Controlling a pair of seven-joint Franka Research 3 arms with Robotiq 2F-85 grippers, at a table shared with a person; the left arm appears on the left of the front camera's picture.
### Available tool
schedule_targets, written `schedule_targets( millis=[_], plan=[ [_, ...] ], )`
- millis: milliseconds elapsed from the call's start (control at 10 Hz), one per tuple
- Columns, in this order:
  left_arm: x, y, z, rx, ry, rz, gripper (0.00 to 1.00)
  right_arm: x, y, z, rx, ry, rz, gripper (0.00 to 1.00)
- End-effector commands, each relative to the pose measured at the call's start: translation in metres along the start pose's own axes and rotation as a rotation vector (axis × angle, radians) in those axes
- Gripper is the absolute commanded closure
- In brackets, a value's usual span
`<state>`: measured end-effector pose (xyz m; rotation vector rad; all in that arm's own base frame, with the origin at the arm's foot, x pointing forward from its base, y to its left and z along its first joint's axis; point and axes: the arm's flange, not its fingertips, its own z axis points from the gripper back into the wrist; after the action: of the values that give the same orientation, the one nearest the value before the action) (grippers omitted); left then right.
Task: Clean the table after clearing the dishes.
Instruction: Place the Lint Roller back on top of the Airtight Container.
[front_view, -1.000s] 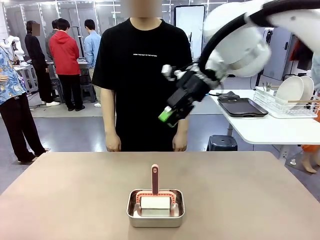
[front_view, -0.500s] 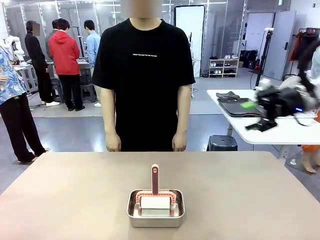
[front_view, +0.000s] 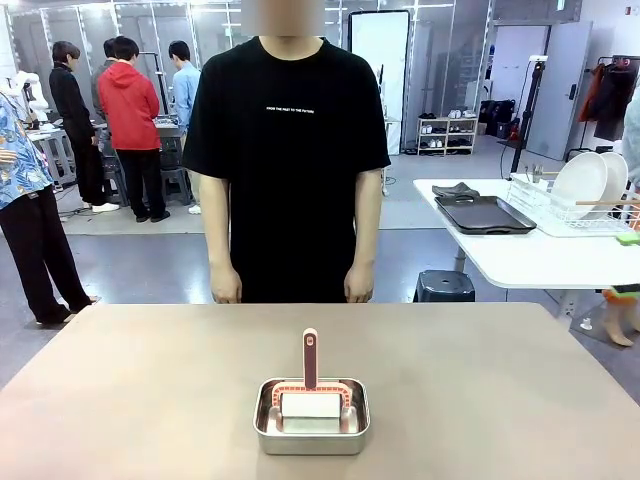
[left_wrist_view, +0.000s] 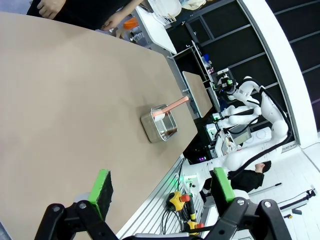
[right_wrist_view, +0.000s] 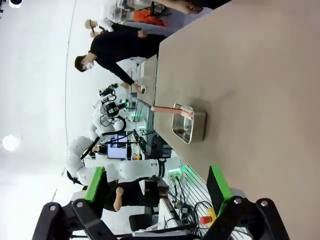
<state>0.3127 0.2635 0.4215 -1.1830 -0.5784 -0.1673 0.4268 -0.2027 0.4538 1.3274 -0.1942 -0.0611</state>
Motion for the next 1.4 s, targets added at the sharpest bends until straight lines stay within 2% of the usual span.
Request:
schedule_targets(
  millis=[0,300,500,1300],
  plan=[
    [-0.003,-0.004,0.0,0.009,-0.012,-0.009,0.0,-0.003,-0.02,0.028,0.042,0.044,0.065,0.0],
    [-0.003,-0.004,0.0,0.009,-0.012,-0.009,0.0,-0.016,-0.041,0.058,0.067,-0.015,0.04,0.0],
    [-0.003,-0.004,0.0,0.009,-0.012,-0.009,0.0,-0.016,-0.044,0.053,0.054,-0.035,0.026,0.0],
    [-0.003,-0.004,0.0,0.009,-0.012,-0.009,0.0,-0.018,-0.047,0.057,0.054,-0.012,0.016,0.0]
  ],
)
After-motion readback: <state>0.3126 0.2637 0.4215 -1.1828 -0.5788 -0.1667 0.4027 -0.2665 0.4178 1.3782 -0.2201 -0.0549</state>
